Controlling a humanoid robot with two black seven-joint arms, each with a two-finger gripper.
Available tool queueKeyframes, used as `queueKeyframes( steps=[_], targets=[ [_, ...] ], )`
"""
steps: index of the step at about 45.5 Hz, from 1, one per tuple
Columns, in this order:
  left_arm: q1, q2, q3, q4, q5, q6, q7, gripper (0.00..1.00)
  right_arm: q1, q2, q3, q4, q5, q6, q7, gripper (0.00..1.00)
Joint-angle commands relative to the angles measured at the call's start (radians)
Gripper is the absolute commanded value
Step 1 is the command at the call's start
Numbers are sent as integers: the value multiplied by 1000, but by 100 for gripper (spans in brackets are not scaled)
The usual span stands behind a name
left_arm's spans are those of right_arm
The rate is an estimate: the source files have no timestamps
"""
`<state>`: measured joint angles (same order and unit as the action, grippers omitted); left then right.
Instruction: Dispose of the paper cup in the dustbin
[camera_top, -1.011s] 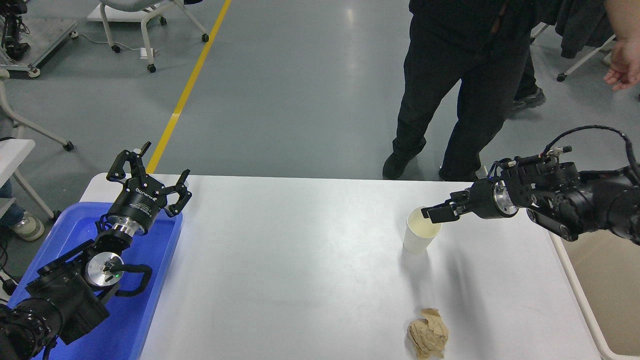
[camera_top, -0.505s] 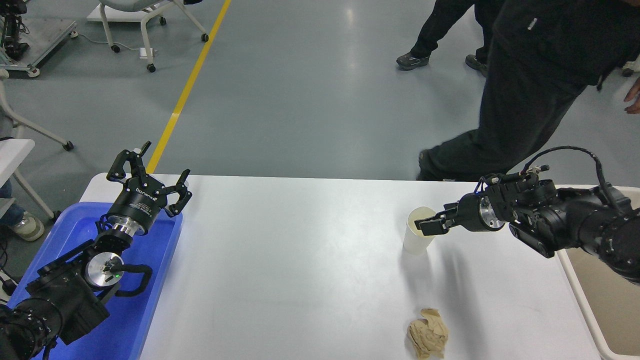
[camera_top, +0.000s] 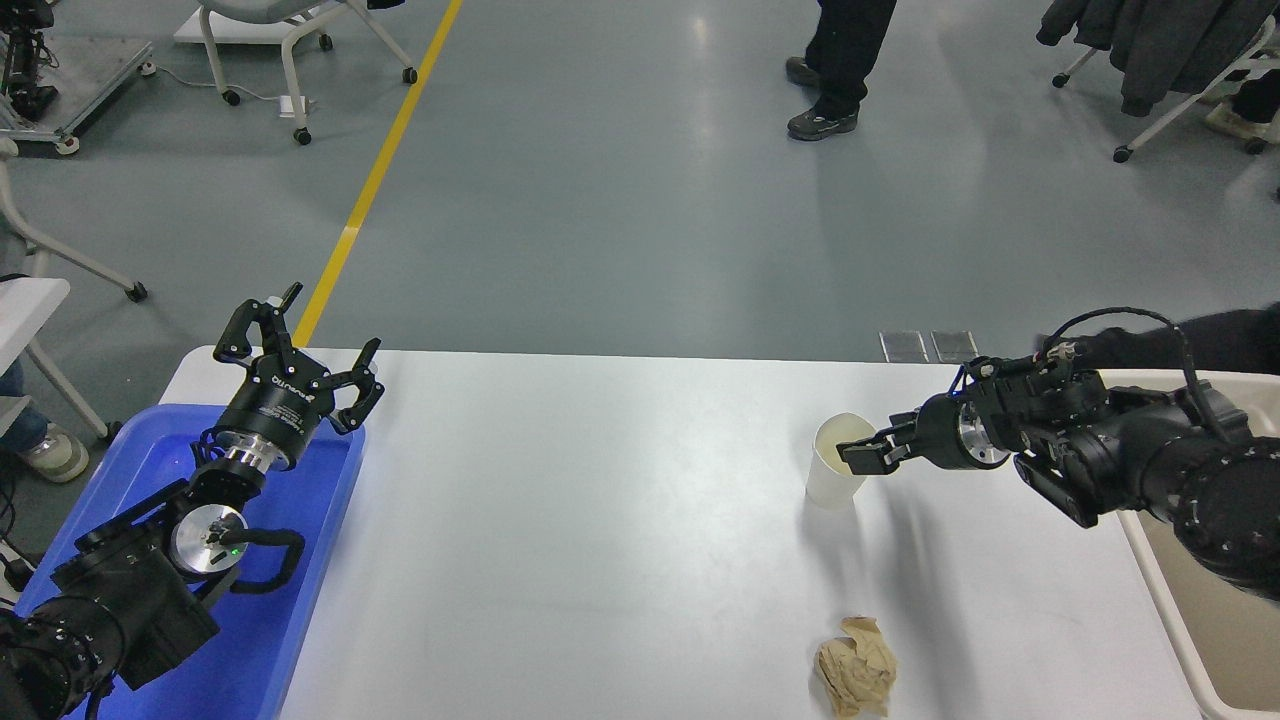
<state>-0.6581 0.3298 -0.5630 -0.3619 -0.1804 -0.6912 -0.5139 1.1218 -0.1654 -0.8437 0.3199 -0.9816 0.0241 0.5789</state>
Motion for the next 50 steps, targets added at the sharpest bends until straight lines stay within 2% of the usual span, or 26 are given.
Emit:
queueKeyframes(
  steps=[1,3,8,11,40,50],
  targets=[
    [0,0,0,1,-1,1,0,100,-7,1,-3,-5,-6,2,1,50],
    [0,0,0,1,1,1,0,100,-7,1,-3,-5,-9,2,1,36],
    [0,0,0,1,-1,1,0,100,-7,1,-3,-5,-11,2,1,11],
    [0,0,0,1,-1,1,0,100,-7,1,-3,-5,-11,4,1,1],
    [0,0,0,0,-1,-1,0,100,-11,-2,6,-22,3,10,4,0],
    [0,0,0,0,-1,1,0,100,16,-49,14,-15,41,10,29,0]
  ],
)
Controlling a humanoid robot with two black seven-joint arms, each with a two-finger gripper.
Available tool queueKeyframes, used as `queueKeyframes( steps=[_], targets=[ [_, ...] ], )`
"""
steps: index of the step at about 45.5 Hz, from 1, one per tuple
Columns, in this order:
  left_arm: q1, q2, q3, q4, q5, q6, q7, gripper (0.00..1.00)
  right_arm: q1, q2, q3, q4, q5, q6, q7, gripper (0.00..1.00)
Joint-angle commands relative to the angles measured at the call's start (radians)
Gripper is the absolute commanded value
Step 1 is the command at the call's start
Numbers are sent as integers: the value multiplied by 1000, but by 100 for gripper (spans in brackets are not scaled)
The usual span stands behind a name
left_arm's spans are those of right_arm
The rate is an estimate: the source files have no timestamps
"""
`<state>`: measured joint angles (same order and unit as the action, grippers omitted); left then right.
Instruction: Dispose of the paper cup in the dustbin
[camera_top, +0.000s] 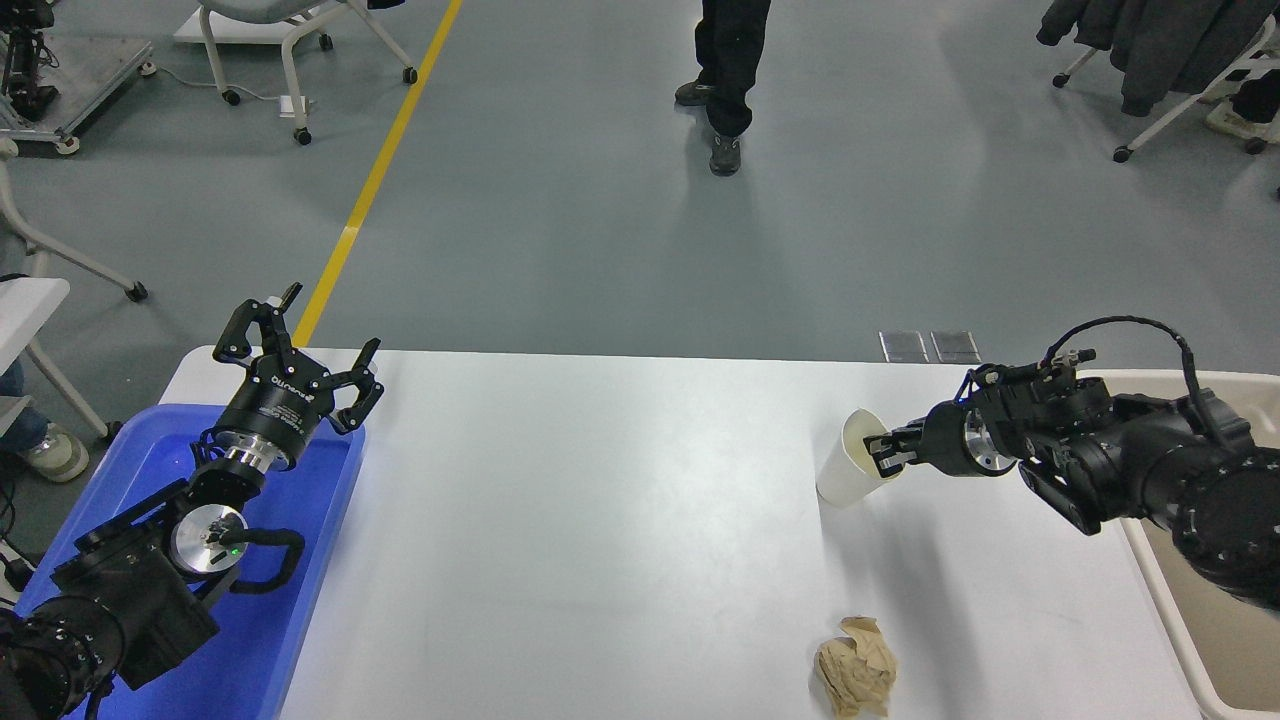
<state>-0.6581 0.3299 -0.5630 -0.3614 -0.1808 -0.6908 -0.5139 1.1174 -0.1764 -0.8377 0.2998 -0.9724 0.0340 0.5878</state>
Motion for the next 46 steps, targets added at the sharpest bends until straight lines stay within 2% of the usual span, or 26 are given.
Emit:
queueKeyframes(
  steps=[1,13,22,36,46],
  targets=[
    [0,0,0,1,0,1,0,100,22,-47,9,9,40,0,26,0],
    [0,0,0,1,0,-1,0,100,65,-163,12,12,221,1,139,0],
    [0,0,0,-1,0,-1,0,100,104,-259,32,13,337,43,148,0],
    [0,1,0,-1,0,-1,0,100,226,-423,170,91,348,190,150,0],
    [0,0,0,1,0,1,0,100,305,-506,170,179,348,201,148,0]
  ],
)
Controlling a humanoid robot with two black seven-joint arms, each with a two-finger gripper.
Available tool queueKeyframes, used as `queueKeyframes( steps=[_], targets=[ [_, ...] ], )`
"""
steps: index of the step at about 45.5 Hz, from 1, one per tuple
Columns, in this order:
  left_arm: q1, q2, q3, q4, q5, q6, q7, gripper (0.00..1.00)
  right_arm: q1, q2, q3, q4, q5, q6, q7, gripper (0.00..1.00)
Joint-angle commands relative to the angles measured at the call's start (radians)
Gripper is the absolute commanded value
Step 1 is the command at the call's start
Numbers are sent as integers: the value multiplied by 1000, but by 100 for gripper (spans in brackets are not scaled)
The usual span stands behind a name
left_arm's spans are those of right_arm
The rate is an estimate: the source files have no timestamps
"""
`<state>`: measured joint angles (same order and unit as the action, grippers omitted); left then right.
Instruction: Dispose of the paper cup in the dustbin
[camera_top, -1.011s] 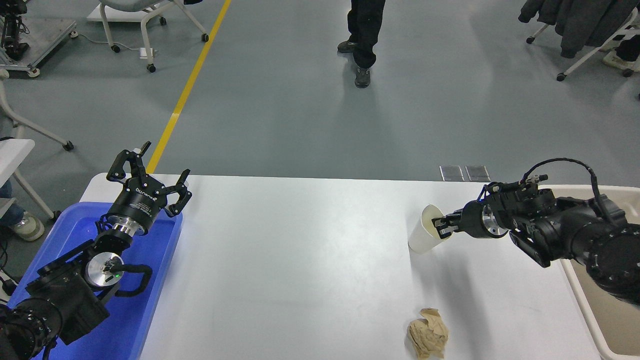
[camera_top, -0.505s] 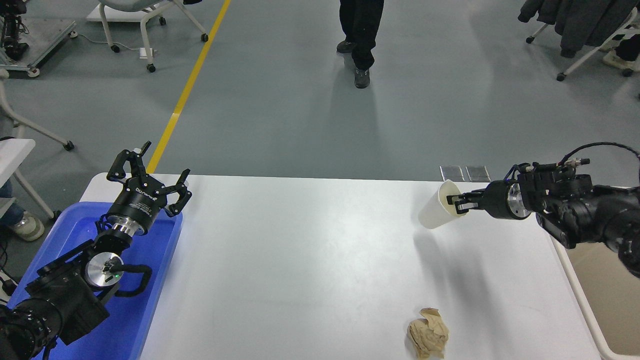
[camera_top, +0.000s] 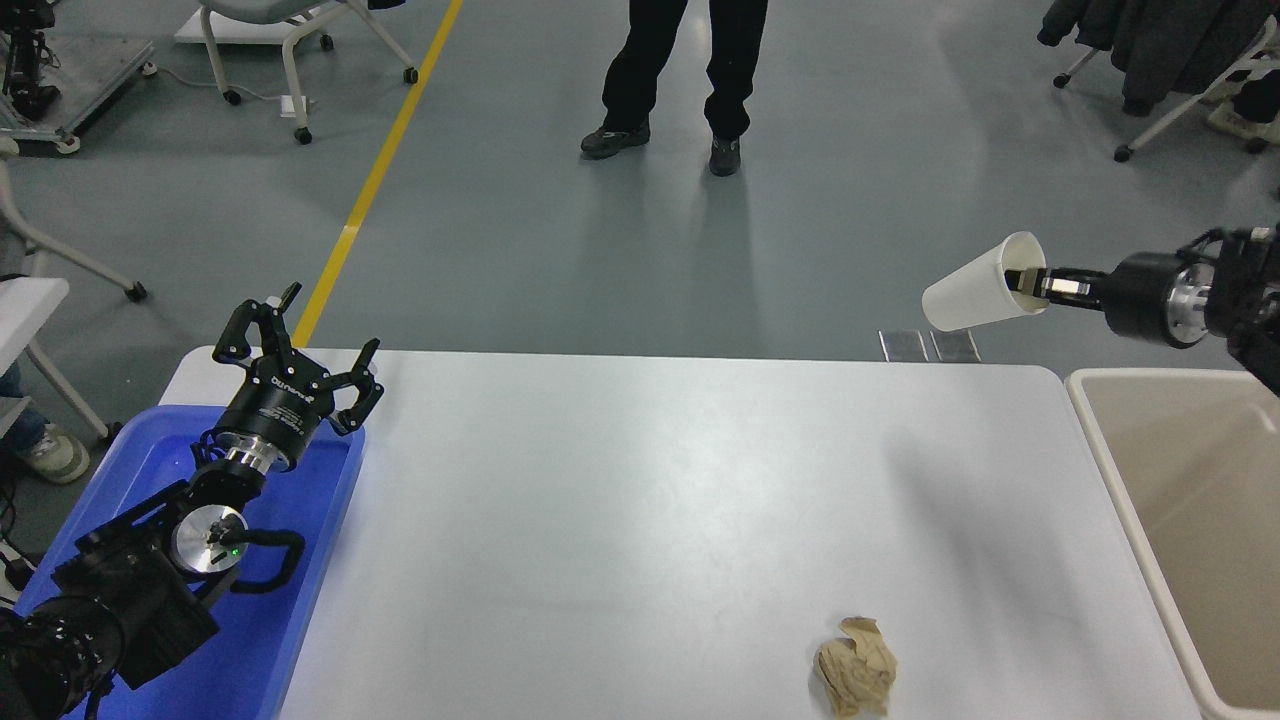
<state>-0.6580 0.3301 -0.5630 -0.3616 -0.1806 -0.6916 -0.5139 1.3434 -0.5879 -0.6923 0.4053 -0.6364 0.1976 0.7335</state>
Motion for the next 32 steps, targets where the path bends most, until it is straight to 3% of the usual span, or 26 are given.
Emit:
queueKeyframes(
  steps=[1,14,24,32],
  targets=[
    [0,0,0,1,0,0,0,100,79,-96,25,73,12,37,3,0],
    [0,0,0,0,0,0,0,100,30,-118,27,29,81,36,-3,0],
    [0,0,0,0,0,0,0,100,-105,-118,27,-195,201,39,-19,0],
    [0,0,0,0,0,0,0,100,-219,-115,28,-350,325,39,-167,0]
  ],
)
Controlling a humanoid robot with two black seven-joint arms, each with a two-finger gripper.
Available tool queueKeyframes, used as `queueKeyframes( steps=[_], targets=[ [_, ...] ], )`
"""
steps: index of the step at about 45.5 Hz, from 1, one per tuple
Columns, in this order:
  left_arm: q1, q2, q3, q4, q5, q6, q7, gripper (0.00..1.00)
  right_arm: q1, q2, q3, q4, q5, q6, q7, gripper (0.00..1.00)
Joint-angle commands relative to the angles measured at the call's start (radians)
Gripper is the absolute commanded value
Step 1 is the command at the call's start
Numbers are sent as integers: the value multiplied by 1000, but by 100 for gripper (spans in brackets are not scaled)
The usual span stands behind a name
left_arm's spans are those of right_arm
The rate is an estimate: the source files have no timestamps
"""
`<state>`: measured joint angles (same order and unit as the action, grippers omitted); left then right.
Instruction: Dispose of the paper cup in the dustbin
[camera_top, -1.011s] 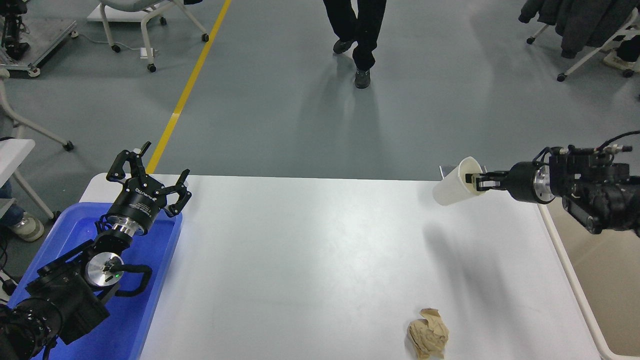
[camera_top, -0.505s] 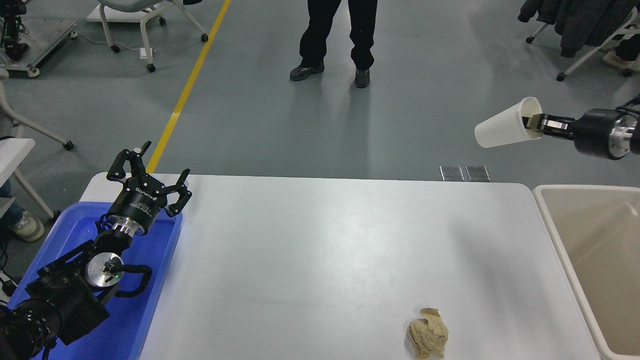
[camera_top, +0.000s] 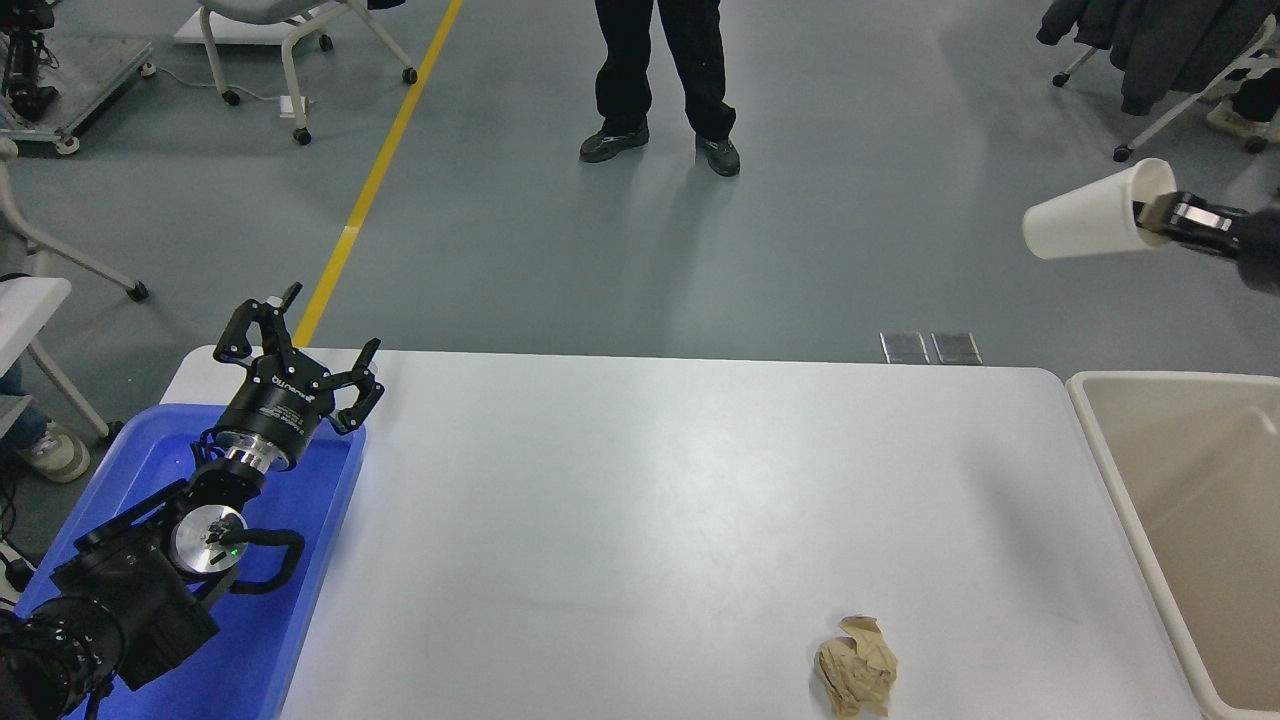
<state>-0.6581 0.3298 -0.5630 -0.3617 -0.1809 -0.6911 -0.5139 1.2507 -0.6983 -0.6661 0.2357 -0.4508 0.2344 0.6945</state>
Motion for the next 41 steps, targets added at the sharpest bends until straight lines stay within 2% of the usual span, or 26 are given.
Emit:
queueKeyframes(
  steps=[1,10,24,28,41],
  targets=[
    [0,0,0,0,0,-1,0,100,-132,-6,2,-183,153,2,-160,0],
    [0,0,0,0,0,1,0,100,-180,-32,39,-197,224,-1,-426,0],
    [0,0,0,1,0,-1,0,100,-254,-43,143,-265,222,-15,-651,0],
    [0,0,0,0,0,-1,0,100,-263,-43,166,-268,222,-17,-682,0],
    [0,0,0,0,0,-1,0,100,-358,19,201,-271,222,-49,-685,0]
  ],
)
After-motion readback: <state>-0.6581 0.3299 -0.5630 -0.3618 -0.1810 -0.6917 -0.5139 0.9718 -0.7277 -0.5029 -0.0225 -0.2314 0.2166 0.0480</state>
